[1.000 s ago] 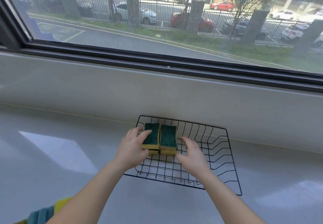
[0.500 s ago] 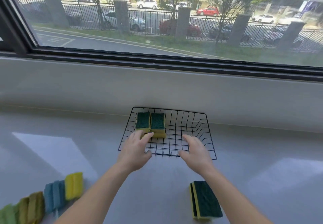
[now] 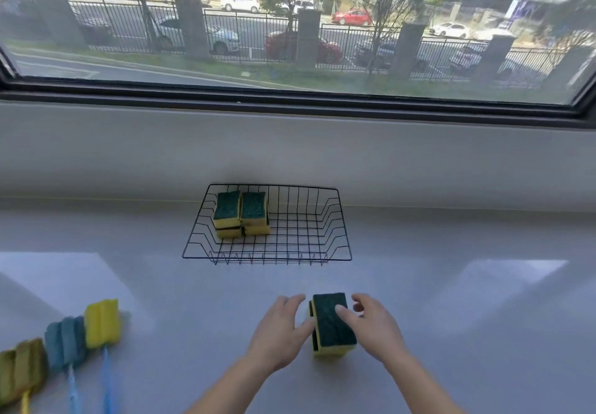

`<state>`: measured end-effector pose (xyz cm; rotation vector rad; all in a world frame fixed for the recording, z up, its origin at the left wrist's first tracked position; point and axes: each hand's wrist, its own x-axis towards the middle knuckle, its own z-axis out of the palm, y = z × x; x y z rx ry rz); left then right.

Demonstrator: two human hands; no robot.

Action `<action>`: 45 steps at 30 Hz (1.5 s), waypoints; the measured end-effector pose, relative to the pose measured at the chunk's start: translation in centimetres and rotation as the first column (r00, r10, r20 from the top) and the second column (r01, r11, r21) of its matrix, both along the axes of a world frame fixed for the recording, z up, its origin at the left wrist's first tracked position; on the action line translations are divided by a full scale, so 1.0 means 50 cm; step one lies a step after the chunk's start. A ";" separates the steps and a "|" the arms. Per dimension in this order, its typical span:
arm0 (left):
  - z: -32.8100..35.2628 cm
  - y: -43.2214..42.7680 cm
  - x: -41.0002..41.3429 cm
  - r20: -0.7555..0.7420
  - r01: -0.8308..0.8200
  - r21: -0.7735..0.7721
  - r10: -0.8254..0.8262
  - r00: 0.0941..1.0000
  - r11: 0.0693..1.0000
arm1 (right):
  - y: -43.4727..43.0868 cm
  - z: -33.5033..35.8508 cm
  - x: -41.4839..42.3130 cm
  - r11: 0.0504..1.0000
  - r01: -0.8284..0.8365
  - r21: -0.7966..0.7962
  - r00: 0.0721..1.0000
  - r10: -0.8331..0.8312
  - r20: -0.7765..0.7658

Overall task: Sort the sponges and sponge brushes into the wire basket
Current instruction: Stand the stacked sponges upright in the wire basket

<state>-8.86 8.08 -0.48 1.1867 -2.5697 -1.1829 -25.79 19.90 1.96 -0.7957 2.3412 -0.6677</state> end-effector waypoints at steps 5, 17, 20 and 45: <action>-0.011 0.042 -0.033 0.009 -0.165 0.300 0.171 0.985 0.939 | 0.010 -0.026 0.013 0.998 0.027 0.051 0.973 -0.038 0.227; 0.025 0.060 -0.013 -0.141 -0.133 0.319 0.186 0.972 0.938 | -0.002 -0.003 0.038 0.984 0.103 -0.143 0.918 -0.039 0.395; 0.046 0.050 0.001 -0.191 -0.148 0.300 0.211 0.959 0.942 | -0.014 0.013 0.050 0.974 0.098 -0.205 0.923 -0.012 0.384; 0.148 -0.261 -0.117 -0.229 -0.328 0.279 0.394 0.890 0.903 | -0.337 0.084 -0.036 0.932 0.179 -0.316 0.903 -0.028 0.429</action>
